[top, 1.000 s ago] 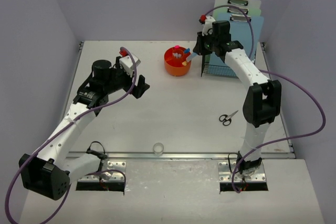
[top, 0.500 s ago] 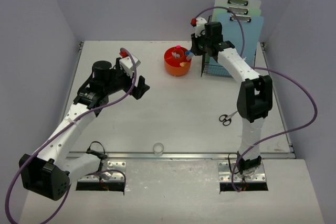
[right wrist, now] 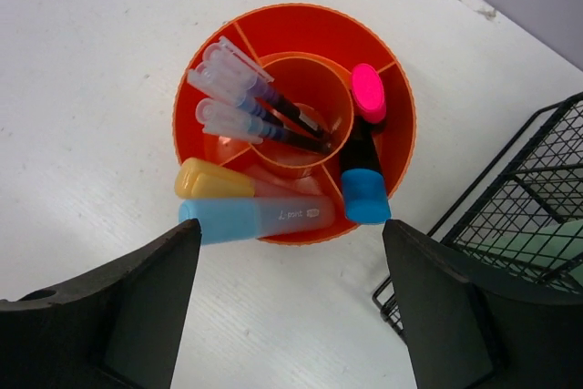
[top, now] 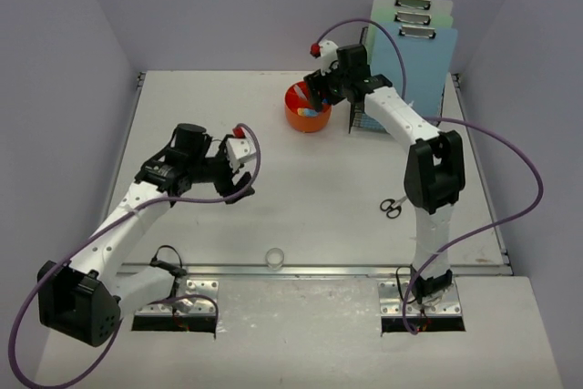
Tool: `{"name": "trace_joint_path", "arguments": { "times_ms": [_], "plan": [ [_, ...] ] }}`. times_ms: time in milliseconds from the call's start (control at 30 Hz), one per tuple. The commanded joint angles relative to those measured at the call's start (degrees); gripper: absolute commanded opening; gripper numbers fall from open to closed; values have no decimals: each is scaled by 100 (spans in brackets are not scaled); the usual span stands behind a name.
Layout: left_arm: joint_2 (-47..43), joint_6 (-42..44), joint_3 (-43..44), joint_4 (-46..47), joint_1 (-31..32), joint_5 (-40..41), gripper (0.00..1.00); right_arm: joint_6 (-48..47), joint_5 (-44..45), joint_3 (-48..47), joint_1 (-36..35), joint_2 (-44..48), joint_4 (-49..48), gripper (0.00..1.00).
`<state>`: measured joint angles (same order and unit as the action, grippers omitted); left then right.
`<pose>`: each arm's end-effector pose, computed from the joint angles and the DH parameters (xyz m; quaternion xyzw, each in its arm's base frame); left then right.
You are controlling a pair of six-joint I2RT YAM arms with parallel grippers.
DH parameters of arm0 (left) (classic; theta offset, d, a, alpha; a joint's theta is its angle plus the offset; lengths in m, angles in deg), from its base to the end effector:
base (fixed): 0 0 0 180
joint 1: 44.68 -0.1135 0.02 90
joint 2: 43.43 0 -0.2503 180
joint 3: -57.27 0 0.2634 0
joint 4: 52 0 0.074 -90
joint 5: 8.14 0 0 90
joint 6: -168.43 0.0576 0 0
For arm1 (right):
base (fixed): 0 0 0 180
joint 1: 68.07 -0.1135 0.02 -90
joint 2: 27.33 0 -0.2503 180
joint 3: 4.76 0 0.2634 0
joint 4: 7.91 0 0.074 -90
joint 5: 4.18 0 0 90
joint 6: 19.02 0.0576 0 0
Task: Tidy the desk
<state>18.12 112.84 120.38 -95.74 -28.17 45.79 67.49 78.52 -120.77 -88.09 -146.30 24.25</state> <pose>0.2333 -0.1045 0.2598 0.4870 0.7309 -0.2196 0.4247 0.4781 0.1820 0.2434 -0.2092 0.8611 0.1220 0.4470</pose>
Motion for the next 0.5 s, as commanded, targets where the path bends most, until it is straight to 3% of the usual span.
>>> {"name": "trace_joint_path", "arguments": {
  "times_ms": [0,133,267,467],
  "plan": [
    [111,2000,-294,-896,664,-171,66,124,-188,-535,-12,564,134,82],
    [129,1970,-720,-628,1838,413,54,194,-243,-523,46,1055,390,82],
    [365,1566,-1061,-131,2579,860,49,252,-281,-15,216,1577,407,82],
    [1262,885,-1043,369,2630,1084,45,403,-492,631,514,2071,555,80]
  ]
}}
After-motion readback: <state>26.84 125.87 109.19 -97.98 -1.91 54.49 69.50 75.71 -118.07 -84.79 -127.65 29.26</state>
